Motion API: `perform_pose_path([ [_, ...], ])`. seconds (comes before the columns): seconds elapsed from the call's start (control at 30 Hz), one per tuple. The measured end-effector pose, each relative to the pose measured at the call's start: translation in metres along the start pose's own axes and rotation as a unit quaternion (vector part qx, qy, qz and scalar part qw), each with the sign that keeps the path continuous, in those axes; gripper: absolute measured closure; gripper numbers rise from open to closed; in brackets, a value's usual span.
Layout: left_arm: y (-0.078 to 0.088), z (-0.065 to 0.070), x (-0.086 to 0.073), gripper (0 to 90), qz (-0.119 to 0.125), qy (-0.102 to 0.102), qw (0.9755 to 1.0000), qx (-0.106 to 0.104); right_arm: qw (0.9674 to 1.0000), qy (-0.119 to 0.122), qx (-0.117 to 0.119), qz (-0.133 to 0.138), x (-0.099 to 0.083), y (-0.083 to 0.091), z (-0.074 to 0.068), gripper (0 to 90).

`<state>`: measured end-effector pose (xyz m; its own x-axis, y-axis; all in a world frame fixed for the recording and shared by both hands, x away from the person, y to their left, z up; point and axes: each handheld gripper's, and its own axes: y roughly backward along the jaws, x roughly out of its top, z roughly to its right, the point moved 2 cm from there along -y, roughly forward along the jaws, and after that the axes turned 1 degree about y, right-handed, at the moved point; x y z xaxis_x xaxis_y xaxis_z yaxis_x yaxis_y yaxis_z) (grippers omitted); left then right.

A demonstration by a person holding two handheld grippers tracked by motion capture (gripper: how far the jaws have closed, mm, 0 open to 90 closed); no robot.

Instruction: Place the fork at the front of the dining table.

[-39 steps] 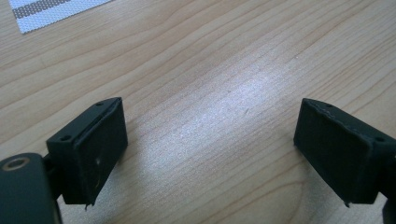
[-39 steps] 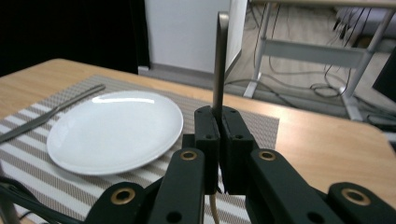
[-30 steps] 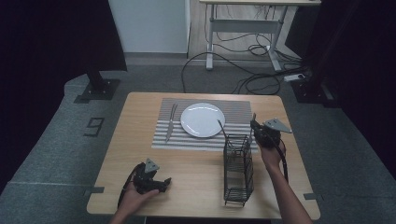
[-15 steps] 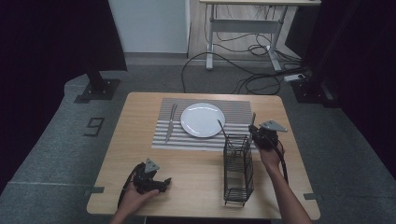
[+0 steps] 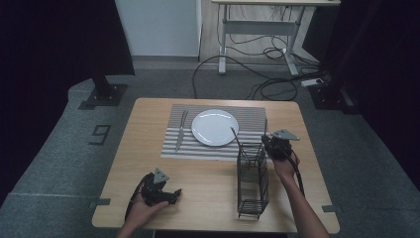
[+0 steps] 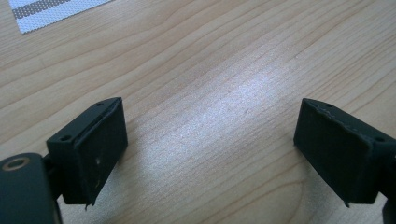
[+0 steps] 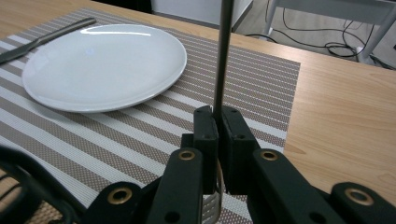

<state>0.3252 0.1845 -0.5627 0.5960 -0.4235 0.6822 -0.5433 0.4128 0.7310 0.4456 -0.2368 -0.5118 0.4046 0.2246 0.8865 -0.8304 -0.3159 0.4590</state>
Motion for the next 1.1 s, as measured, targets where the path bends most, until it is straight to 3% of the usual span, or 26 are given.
perform_pose_path([
  [0.37,0.000,0.000,0.000,9.6,0.000,0.000,1.0000,0.000,0.9996,-0.026,-0.007,-0.009,-0.008,0.000,0.013,86.2],
  [0.67,0.000,0.000,0.000,9.5,-0.001,-0.001,1.0000,0.000,0.9994,-0.027,-0.010,-0.019,0.000,0.011,0.024,86.3],
  [0.97,0.000,0.000,0.000,9.5,-0.001,-0.001,1.0000,0.000,0.9993,-0.020,-0.007,-0.030,-0.003,-0.007,0.019,86.3],
  [1.1,0.000,0.000,0.000,9.5,-0.001,-0.001,1.0000,-0.001,0.9988,-0.036,-0.006,-0.033,-0.002,-0.014,0.023,86.3],
])
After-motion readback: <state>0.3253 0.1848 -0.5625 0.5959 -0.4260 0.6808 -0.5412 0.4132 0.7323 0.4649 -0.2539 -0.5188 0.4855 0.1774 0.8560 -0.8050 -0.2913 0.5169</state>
